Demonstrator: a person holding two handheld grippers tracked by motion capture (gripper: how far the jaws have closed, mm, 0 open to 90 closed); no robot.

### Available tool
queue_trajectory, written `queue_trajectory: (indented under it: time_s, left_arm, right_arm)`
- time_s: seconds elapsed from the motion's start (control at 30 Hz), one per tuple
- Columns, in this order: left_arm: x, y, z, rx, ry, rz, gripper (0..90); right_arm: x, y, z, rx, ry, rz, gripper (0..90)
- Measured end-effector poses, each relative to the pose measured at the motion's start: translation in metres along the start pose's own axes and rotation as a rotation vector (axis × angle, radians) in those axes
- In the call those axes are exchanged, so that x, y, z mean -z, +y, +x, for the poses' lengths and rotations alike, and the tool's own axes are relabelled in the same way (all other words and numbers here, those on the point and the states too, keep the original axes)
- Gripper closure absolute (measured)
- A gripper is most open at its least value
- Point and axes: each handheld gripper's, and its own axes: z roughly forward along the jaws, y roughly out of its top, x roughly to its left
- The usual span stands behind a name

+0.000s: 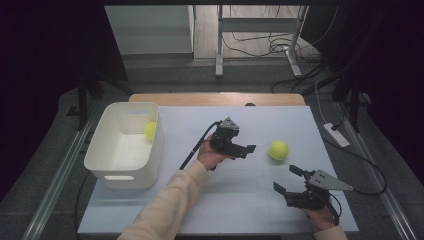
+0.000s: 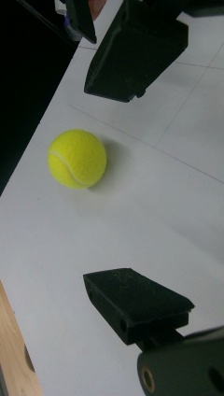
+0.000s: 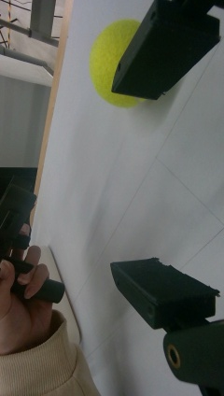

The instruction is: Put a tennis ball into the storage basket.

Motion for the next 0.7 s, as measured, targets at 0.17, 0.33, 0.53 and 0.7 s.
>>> queue_trajectory:
  time_s: [0.17, 0.33, 0.53, 0.7]
  left_arm:
    - [-0.005, 0.001, -0.002, -0.013, -0.005, 0.004, 11.6]
    - [-0.011, 0.002, -0.005, -0.018, -0.01, 0.011, 11.6]
    - [-0.018, 0.007, -0.009, -0.023, -0.02, 0.008, 12.0]
    - [-0.023, 0.01, -0.013, -0.04, -0.028, 0.018, 11.9]
  right_arm:
    - [0.0, 0.0, 0.0, 0.001, 0.0, -0.001, 12.5]
    - [0.0, 0.0, 0.001, 0.0, 0.001, -0.002, 12.5]
    - [0.001, 0.001, 0.001, 0.0, -0.002, -0.003, 12.5]
    - [0.002, 0.001, 0.001, 0.0, -0.005, -0.009, 12.6]
